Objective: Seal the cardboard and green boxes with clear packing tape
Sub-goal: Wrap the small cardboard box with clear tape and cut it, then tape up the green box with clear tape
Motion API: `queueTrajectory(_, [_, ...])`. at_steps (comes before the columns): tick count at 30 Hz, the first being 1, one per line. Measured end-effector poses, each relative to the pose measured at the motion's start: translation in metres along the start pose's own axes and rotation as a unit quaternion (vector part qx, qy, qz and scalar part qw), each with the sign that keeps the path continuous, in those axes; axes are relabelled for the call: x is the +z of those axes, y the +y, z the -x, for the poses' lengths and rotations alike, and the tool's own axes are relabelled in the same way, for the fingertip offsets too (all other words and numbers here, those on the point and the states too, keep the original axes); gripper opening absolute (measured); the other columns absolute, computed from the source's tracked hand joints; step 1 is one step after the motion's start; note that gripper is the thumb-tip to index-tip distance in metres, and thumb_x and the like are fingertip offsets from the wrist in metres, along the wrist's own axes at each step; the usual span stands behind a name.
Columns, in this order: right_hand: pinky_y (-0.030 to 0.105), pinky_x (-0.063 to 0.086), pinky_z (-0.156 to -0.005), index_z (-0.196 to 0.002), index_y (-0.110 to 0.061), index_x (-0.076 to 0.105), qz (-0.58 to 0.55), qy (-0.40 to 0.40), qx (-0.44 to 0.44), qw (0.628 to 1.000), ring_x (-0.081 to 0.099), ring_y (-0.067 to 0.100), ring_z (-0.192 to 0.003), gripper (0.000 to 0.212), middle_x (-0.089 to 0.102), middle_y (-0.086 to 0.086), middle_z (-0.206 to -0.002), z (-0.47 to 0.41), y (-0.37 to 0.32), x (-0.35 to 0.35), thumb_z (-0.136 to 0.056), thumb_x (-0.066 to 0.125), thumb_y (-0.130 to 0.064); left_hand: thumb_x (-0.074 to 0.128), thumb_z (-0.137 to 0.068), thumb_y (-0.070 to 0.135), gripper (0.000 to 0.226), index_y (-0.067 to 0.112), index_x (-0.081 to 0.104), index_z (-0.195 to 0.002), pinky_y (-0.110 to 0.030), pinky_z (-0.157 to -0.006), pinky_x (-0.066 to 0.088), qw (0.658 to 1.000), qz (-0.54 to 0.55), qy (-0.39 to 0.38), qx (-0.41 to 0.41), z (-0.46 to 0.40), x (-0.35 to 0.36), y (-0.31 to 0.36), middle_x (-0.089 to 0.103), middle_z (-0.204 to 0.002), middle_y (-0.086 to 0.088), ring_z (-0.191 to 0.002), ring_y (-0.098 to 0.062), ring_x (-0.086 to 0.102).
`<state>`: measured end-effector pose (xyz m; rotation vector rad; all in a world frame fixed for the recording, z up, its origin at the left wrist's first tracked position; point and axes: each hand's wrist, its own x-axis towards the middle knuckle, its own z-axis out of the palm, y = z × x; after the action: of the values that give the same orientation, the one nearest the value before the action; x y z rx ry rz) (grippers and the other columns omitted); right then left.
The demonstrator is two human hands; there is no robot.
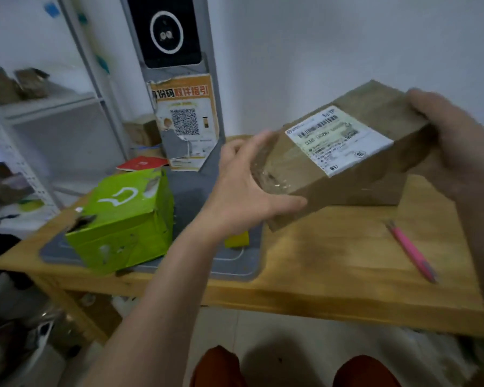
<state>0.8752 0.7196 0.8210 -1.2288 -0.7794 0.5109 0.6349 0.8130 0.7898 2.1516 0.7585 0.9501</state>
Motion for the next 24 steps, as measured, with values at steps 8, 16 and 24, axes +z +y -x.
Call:
queueTrajectory(8, [0.048,0.057,-0.065,-0.125,-0.026,0.057,-0.177,0.002,0.204,0.963,0.068,0.024,-0.099,0.037,0.068,0.004,-0.114,-0.023,0.047,0.069,-0.088,0.06,-0.033,0.082,-0.077,0.031,0.084,0.01,0.038,-0.145,-0.028,-0.112,0.031,0.922,-0.066,0.381,0.022,-0.011,-0.035,-0.056,0.036,-0.142,-0.012,-0.134,-0.024,0.036])
queueTrajectory(16, [0.044,0.055,-0.08,-0.104,-0.024,0.058,-0.047,-0.069,0.242,0.967,0.061,0.021,-0.093,0.016,0.063,0.004,-0.104,-0.051,0.095,0.19,-0.091,0.06,-0.035,0.075,-0.079,0.027,0.073,0.003,0.043,-0.14,-0.022,-0.112,0.023,0.89,-0.183,0.414,-0.052,0.031,-0.072,-0.12,0.04,-0.142,-0.016,-0.134,-0.029,0.035])
queueTrajectory(24, [0.024,0.019,-0.107,-0.144,-0.013,0.038,0.363,-0.129,-0.133,0.913,0.024,0.019,-0.143,0.051,0.027,0.003,-0.155,-0.013,0.101,0.251,-0.096,0.053,-0.025,0.069,-0.08,0.039,0.074,0.002,0.042,-0.139,-0.04,-0.115,0.027,0.854,-0.236,0.445,-0.129,0.061,-0.115,-0.153,0.034,-0.146,-0.017,-0.138,-0.031,0.029])
